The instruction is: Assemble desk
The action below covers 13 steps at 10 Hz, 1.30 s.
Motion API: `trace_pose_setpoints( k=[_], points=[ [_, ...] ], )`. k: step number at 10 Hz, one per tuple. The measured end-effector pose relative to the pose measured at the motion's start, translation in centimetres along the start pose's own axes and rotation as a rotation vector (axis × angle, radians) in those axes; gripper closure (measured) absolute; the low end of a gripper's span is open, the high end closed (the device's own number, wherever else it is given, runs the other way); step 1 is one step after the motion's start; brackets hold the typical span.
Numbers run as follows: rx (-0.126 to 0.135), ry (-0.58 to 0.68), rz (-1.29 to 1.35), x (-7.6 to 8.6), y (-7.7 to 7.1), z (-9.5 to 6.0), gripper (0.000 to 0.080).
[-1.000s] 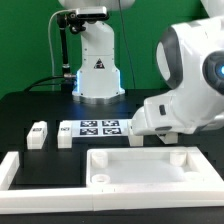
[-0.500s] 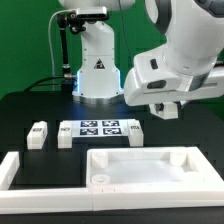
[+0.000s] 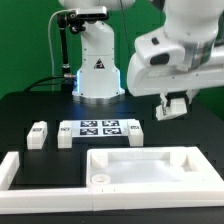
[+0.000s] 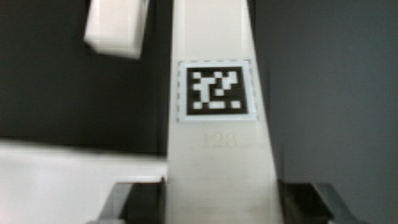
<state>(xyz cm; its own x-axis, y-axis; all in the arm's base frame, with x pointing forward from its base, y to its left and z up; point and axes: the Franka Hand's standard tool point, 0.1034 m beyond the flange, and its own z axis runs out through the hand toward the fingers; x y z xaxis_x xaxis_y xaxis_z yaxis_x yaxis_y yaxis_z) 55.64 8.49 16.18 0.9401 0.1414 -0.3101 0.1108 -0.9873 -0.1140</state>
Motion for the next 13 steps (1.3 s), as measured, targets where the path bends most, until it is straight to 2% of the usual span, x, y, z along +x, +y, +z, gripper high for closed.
trace_pose_setpoints(
  k=[1, 3, 6, 7, 8, 9, 10, 13],
  points=[
    [-0.003, 0.075, 0.016, 1.1, 0.4, -1.2, 0.0509],
    [-0.017, 0.188, 0.014, 1.0, 0.4, -0.7, 0.0509],
    [-0.036, 0.415, 0.015, 2.4, 0.8, -1.4, 0.0509],
    [-0.028, 0.454, 0.019, 3.2, 1.0, -2.7, 0.0509],
    [-0.026, 0.528, 0.024, 4.9, 1.1, -4.6, 0.0509],
    [-0.029, 0.609, 0.024, 5.8, 0.9, -5.9, 0.0509],
    [-0.034, 0.653, 0.022, 6.0, 0.9, -6.3, 0.0509],
    [-0.060, 0.880, 0.021, 6.1, 1.5, -6.0, 0.0509]
  ],
)
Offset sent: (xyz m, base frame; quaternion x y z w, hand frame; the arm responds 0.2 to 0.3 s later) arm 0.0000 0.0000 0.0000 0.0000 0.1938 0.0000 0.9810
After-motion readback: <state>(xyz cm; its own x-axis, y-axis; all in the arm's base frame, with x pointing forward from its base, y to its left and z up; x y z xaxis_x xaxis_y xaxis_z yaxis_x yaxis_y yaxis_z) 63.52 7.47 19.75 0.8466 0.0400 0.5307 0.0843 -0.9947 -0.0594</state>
